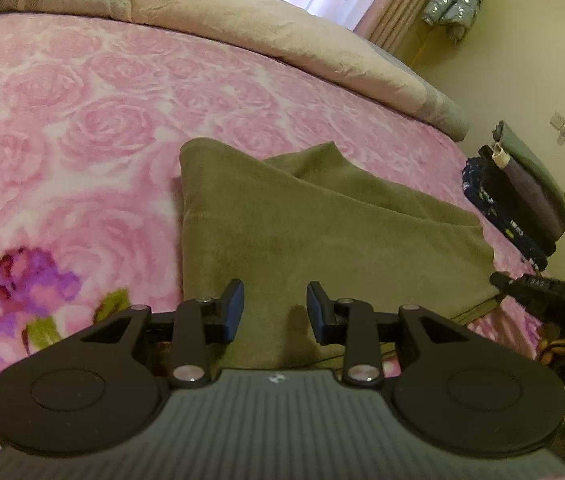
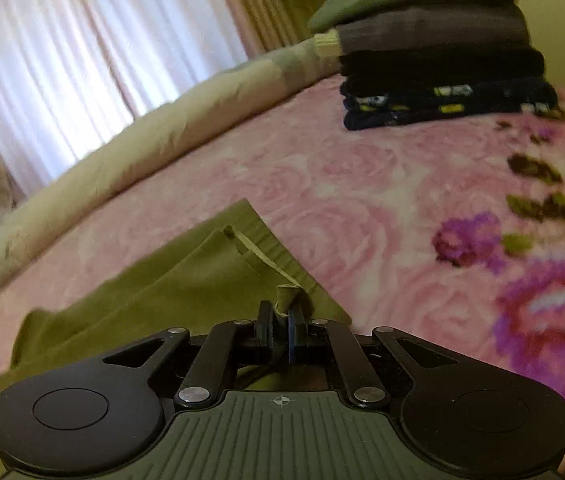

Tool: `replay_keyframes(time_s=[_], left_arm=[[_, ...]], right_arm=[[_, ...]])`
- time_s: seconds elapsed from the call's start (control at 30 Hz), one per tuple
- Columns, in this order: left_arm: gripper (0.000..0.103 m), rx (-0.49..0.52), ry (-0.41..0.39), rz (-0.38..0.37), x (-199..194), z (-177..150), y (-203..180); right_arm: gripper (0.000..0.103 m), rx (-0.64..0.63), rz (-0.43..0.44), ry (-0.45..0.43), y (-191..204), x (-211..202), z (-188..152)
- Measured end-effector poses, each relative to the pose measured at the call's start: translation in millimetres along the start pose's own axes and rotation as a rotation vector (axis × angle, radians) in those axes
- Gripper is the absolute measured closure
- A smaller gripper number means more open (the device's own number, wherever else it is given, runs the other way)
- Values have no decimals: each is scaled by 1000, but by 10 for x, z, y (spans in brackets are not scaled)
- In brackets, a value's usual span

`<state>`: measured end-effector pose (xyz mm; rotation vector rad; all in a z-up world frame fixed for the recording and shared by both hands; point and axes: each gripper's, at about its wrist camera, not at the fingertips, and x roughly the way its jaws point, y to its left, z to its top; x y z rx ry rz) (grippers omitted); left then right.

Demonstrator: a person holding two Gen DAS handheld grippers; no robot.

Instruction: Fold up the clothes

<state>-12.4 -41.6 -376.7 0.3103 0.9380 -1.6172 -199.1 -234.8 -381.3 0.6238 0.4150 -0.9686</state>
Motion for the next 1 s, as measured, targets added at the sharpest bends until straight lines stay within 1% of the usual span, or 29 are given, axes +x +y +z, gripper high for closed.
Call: replay_keyframes(time_s=[0.03,0.07,0.1,0.13,0.2,0.23,0.27,0.3,0.33,0.37,0.4,0.43,0.47,0.53,0.57,0.63,0.77,0.83,0.87,0.9,0.97,1.0], left_arm=[[74,1,-6,9,-14,24,-3],[74,14,-25,23,-39,58,-16],[74,31,-45,39,-58,93,-35],[74,47,-61,53,-75,126,-50],[77,81,-74,59,-60,205,-68],[78,97,-71,58,-29,242,-77],[88,113,-68,57,5,277,-87],[96,129,-65,56,51,311,-98],[96,140,-64,63,115,344,-100],[96,150,-64,72,183,377,-99],[96,160,-63,80,251,410,-99],[96,167,-61,87,320,432,-86],[96,177,-56,90,398,451,-65],[97,196,-35,125,599,473,-4],[96,208,-42,134,669,472,25],[99,232,-66,148,766,480,64],[99,205,-80,163,738,634,42],[99,206,-101,124,698,719,-53],[99,223,-97,92,719,748,-130],[99,243,-90,58,748,774,-213],[98,302,-69,16,885,785,-405],[98,335,-51,2,1000,778,-502]], right_arm=[[78,-26,-25,-8,43,-21,39],[62,-51,-50,-17,85,-42,79],[31,-73,-86,-47,125,-74,106],[30,-90,-88,-75,156,-109,120],[30,-124,-81,-128,215,-181,143],[40,-146,-37,-121,266,-162,151],[51,-169,13,-108,322,-134,158],[66,-193,64,-95,378,-106,166],[71,-228,95,-61,459,-36,151],[73,-260,117,-44,520,50,128],[74,-291,138,-29,575,137,106],[74,-312,136,-16,618,233,88],[74,-324,121,2,642,342,76],[74,-353,89,18,629,548,63],[75,-356,83,12,589,541,86],[79,-361,75,-5,497,489,141],[79,-369,58,-39,313,383,252],[79,-373,50,-56,221,330,308],[79,-375,46,-64,176,304,336],[79,-377,42,-72,130,277,364],[79,-381,33,-89,38,224,419],[79,-399,33,-70,72,300,413]])
